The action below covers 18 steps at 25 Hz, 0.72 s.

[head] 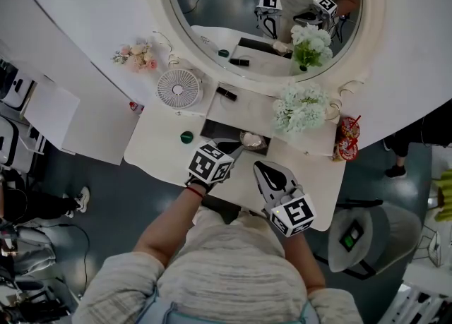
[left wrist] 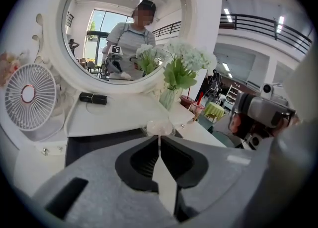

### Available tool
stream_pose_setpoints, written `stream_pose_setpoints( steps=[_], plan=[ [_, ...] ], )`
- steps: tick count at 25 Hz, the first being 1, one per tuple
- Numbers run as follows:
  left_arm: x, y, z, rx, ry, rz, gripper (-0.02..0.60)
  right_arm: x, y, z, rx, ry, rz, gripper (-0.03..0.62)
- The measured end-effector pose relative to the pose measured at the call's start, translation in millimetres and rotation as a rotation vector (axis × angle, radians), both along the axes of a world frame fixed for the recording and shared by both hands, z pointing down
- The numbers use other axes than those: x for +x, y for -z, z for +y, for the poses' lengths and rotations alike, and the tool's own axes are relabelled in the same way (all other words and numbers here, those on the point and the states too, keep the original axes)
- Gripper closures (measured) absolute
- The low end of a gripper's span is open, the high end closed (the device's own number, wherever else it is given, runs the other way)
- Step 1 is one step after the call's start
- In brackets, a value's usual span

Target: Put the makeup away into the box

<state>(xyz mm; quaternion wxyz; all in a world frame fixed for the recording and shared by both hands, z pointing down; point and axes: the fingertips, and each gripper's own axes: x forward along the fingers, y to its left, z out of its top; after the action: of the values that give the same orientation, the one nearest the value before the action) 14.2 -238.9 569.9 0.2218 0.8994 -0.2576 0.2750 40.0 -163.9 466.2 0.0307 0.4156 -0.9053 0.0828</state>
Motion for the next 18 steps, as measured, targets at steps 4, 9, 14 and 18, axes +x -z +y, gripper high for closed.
stream_pose_setpoints(
  steps=[4,9,14,18],
  plan=[
    [2.2,-6.3,3.3,-0.039,-0.014,-0.006,0.555,1.6,-0.6,0.0,-0.004,-0.005,0.003,0.583],
    [3.1,-10.6,3.7,-0.05,-0.017,-0.019,0.555,4.6,-1.1,0.1,-0.005,-0.012,0.003,0.583],
    [6.9,-12.6,-5.5,-0.032,-0.007,-0.017,0.554,5.0,-2.1,2.0,-0.009,-0.024,0.001,0.583],
    [11.6,-17.5,-10.2,-0.04,-0.008,-0.014,0.554,4.0,-1.4,3.2,-0.007,-0.018,0.006,0.583]
  ],
)
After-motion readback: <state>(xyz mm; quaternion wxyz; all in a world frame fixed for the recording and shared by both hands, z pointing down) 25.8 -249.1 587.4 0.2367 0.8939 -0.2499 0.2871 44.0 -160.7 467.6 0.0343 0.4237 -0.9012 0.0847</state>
